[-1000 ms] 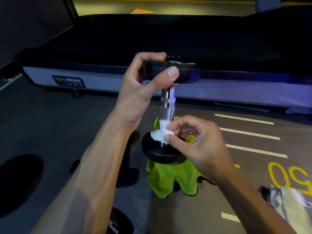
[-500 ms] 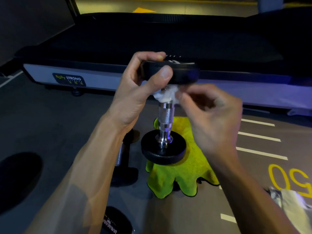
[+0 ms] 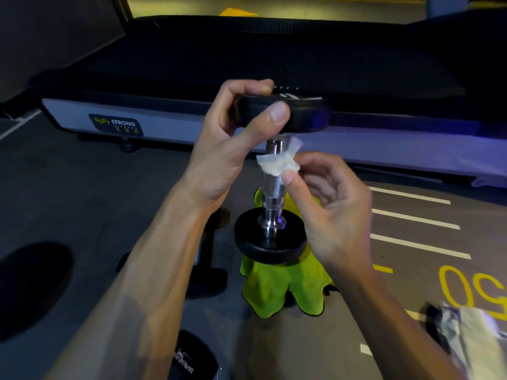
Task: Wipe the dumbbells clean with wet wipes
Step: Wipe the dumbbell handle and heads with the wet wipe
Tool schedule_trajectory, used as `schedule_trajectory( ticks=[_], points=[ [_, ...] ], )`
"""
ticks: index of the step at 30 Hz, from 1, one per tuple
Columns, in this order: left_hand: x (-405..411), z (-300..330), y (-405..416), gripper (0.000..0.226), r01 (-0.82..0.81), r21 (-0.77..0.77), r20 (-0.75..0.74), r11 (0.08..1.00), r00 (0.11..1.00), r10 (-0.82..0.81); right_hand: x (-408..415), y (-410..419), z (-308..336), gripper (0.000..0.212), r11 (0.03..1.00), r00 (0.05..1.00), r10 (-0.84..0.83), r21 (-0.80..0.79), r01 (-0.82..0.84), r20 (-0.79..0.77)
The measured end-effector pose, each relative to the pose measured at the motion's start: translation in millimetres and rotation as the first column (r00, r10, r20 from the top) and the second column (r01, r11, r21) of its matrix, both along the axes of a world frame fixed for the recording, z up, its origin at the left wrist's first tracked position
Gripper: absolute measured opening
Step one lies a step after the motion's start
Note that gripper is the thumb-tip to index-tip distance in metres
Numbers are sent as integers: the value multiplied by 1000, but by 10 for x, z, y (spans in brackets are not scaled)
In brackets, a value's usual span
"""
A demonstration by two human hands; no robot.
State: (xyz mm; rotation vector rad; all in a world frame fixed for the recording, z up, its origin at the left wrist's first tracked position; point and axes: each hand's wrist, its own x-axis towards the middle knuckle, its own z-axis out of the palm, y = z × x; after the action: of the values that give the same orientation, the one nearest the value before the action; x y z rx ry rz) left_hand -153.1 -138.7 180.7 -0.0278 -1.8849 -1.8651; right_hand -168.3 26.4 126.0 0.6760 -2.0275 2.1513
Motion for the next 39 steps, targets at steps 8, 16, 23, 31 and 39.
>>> schedule_trajectory(
  ticks=[8, 16, 23, 31, 39],
  points=[
    [146, 70, 49, 39, -73, -247, 17, 966, 997, 80, -46, 180, -111, 24, 971, 963, 206, 85, -223, 176],
    [192, 160, 107, 37, -109, -386, 39, 916, 990, 135, -140, 297, -227, 24, 865, 906, 340, 294, -406, 251],
    [263, 118, 235, 70, -196, -383, -22, 903, 979, 203, -159, 194, -349, 28, 815, 806, 509, 131, -564, 302],
    [189, 64, 315, 64, -254, -100, -131, 962, 962, 240, -83, 290, -273, 29, 889, 880, 414, 103, -446, 232],
    [72, -92, 364, 48, 3, 106, -68, 994, 998, 4, 73, 638, -88, 24, 913, 951, 239, 288, -289, 196]
  ],
)
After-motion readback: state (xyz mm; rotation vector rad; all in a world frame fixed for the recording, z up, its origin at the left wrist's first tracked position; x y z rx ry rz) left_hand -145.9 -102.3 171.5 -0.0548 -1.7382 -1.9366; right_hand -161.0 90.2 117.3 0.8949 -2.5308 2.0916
